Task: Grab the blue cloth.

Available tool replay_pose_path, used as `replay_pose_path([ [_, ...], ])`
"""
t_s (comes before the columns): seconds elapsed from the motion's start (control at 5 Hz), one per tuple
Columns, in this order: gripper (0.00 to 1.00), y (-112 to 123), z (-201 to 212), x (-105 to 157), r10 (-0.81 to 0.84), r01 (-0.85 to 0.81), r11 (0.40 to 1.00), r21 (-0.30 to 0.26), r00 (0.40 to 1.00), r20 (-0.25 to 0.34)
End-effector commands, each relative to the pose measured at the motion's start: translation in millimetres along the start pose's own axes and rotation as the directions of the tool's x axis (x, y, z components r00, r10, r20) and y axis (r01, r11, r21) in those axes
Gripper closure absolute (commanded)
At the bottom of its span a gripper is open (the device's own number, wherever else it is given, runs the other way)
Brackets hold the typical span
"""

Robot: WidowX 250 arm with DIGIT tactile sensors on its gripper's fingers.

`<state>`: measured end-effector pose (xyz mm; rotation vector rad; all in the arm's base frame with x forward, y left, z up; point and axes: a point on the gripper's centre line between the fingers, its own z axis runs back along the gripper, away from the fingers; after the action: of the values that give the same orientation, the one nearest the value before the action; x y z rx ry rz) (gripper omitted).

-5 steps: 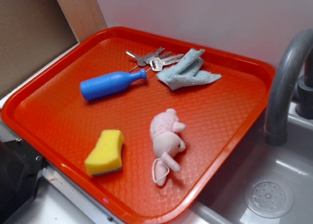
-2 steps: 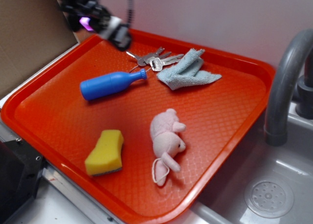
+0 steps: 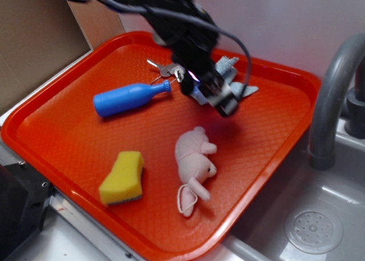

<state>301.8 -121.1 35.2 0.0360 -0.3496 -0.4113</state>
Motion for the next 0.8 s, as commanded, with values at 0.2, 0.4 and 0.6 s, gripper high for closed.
replay_pose_path([
  [0.2,1.00,35.7,-23.6,28.5,0.122,-0.116,0.991,0.068,0.988,-0.092],
  [0.4,1.00,60.0,-6.6,11.4,0.224,-0.215,0.974,0.077,0.965,-0.138],
  [0.6,1.00,76.1,26.7,-7.8,0.280,-0.270,0.958,0.094,0.952,-0.123],
])
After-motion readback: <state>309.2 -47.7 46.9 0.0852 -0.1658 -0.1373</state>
